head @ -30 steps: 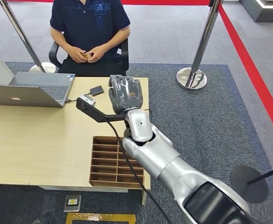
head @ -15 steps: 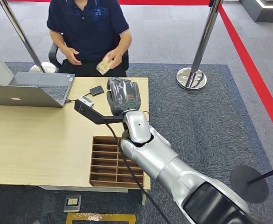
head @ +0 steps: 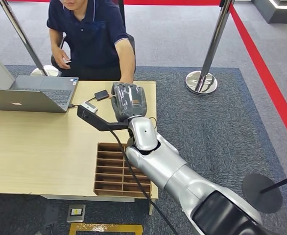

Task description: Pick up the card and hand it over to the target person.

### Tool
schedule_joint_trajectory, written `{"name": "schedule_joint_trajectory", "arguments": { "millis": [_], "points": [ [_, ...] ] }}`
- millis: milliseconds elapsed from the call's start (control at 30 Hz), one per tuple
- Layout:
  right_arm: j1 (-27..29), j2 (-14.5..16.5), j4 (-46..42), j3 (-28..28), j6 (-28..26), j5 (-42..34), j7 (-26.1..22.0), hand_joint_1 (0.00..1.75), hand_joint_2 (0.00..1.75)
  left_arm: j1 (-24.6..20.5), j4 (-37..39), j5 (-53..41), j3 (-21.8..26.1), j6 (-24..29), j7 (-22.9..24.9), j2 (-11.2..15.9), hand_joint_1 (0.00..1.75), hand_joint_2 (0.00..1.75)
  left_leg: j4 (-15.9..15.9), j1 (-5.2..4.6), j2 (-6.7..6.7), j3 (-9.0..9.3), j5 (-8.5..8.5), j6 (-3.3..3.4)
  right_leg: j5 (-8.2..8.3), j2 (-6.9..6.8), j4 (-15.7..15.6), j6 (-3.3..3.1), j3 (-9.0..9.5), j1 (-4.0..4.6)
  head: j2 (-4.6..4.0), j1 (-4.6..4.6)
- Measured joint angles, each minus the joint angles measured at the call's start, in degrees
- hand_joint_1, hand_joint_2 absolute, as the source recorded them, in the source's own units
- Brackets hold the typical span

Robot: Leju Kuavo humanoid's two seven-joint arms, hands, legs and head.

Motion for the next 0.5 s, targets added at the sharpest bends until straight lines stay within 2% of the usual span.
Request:
{"name": "schedule_joint_trajectory", "arguments": {
  "millis": [200, 267, 300, 400, 433, 500],
  "points": [
    [0.0, 0.0, -0.1, 0.5, 0.7, -1.0, 0.0, 1.51, 1.75, 0.1, 0.0, 0.1, 0.1, 0.1, 0.3, 0.0, 0.00, 0.00, 0.0, 0.00, 0.01, -0.02, 0.01, 0.00, 0.01, 0.01, 0.0, -0.01, -0.02, 0.00, 0.00, 0.00],
    [0.0, 0.0, 0.0, 0.8, 1.0, -1.0, 0.2, 1.46, 1.75, 0.1, 0.0, 0.1, 0.1, 0.1, 0.3, 0.0, 0.00, 0.00, 0.0, 0.00, 0.02, -0.02, 0.01, -0.01, 0.02, 0.02, 0.0, -0.02, -0.03, 0.00, 0.00, 0.00],
    [0.0, 0.0, 0.0, 1.0, 1.3, -1.1, 0.4, 1.35, 1.75, 0.1, 0.0, 0.1, 0.1, 0.1, 0.3, 0.0, 0.00, 0.00, 0.0, 0.00, 0.02, -0.02, 0.01, -0.01, 0.01, 0.02, 0.0, -0.02, -0.03, 0.00, 0.00, 0.00],
    [-0.1, 0.0, 0.3, 2.0, 1.6, -0.9, 1.3, 0.30, 1.75, 0.2, 0.0, 0.1, 0.1, 0.1, 0.3, 0.0, 0.00, 0.00, 0.0, 0.00, 0.01, -0.02, 0.01, -0.01, 0.01, 0.01, 0.0, -0.02, -0.02, 0.00, 0.00, 0.00],
    [-0.1, 0.0, 0.5, 2.3, 1.8, -0.8, 1.7, 0.03, 1.75, 0.2, 0.0, 0.1, 0.1, 0.1, 0.3, 0.0, 0.00, 0.00, 0.0, 0.00, 0.01, -0.01, 0.00, 0.00, 0.01, 0.01, 0.0, -0.01, -0.02, 0.00, 0.00, 0.00],
    [-0.2, 0.0, 0.9, 2.6, 2.4, -0.8, 2.3, 0.00, 1.75, 0.1, 0.0, 0.1, 0.1, 0.0, 0.4, 0.0, 0.00, 0.00, 0.0, 0.00, 0.00, -0.01, 0.00, 0.00, 0.00, 0.00, 0.0, -0.01, -0.01, 0.00, 0.00, 0.00]
  ]
}}
